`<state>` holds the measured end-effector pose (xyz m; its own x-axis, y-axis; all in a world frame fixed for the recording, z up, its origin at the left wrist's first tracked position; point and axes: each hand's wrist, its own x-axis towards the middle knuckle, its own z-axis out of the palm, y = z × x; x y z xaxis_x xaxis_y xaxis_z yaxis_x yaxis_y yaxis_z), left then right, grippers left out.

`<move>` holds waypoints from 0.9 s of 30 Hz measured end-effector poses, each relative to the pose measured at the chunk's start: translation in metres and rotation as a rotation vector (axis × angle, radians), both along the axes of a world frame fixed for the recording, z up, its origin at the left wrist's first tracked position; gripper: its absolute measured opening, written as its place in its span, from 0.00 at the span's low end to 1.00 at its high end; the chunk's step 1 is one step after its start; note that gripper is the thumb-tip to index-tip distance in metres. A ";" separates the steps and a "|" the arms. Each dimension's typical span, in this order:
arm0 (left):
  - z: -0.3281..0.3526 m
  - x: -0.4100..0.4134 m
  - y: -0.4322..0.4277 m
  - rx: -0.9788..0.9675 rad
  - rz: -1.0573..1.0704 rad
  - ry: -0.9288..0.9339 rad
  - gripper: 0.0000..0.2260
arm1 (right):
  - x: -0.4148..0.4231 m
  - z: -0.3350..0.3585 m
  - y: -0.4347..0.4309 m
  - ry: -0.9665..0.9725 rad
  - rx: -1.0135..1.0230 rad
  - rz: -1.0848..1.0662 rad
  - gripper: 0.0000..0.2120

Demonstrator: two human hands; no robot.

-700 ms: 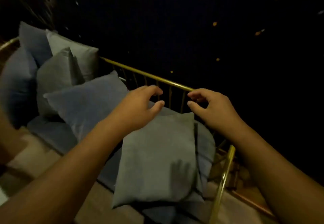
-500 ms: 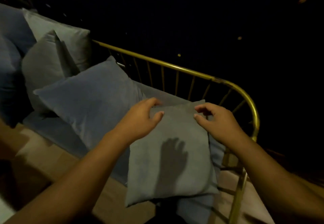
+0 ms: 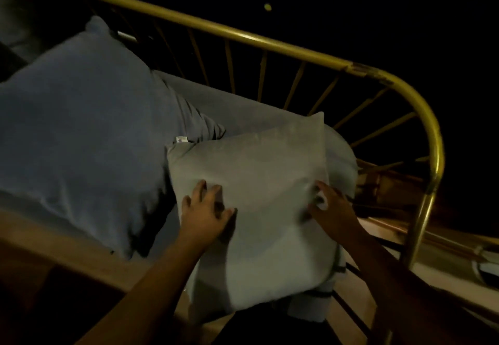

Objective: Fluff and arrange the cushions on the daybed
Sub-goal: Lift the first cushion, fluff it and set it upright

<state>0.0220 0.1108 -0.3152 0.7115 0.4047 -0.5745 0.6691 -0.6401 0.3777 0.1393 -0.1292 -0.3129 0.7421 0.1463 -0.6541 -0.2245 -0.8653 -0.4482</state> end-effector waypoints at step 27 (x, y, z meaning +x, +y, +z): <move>-0.011 -0.015 -0.031 -0.247 0.337 -0.044 0.53 | -0.088 -0.022 -0.070 0.132 0.144 -0.571 0.56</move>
